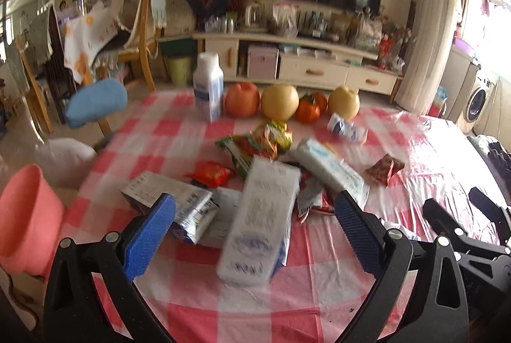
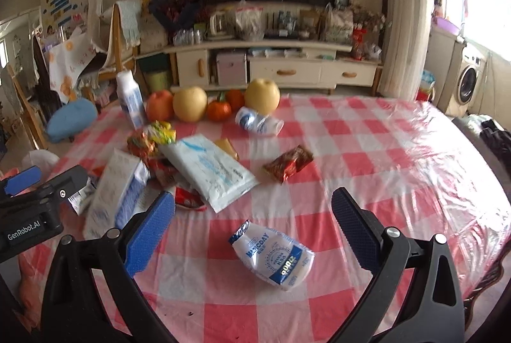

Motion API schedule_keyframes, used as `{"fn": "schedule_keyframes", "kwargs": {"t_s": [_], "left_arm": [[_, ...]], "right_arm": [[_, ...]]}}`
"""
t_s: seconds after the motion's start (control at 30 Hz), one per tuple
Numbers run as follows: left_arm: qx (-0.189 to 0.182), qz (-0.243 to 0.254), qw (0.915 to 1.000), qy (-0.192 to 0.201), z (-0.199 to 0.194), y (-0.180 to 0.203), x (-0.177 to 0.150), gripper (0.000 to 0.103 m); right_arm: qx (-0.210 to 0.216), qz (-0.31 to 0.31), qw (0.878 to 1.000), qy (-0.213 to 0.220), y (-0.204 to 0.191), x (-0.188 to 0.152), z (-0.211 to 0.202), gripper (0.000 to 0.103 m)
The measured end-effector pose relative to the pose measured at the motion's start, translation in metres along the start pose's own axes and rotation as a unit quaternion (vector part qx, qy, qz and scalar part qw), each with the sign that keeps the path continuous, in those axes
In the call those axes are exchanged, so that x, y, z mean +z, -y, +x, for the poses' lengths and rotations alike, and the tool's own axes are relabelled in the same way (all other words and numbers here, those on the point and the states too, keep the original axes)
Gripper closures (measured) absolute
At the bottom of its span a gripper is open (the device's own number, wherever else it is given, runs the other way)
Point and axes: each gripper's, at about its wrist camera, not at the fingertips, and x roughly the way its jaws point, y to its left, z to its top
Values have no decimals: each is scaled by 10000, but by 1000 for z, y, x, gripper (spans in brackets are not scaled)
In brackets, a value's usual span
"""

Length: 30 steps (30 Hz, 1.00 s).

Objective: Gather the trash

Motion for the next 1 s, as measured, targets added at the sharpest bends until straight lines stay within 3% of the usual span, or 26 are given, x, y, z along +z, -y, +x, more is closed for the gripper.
{"fn": "schedule_keyframes", "kwargs": {"t_s": [0.43, 1.0], "left_arm": [[-141, -157, 9992, 344, -38, -17, -7, 5], [-165, -242, 9988, 392, -45, -26, -12, 5]], "right_arm": [[-68, -192, 9987, 475, -25, 1, -61, 4], [-128, -255, 9982, 526, -29, -2, -74, 4]]}}
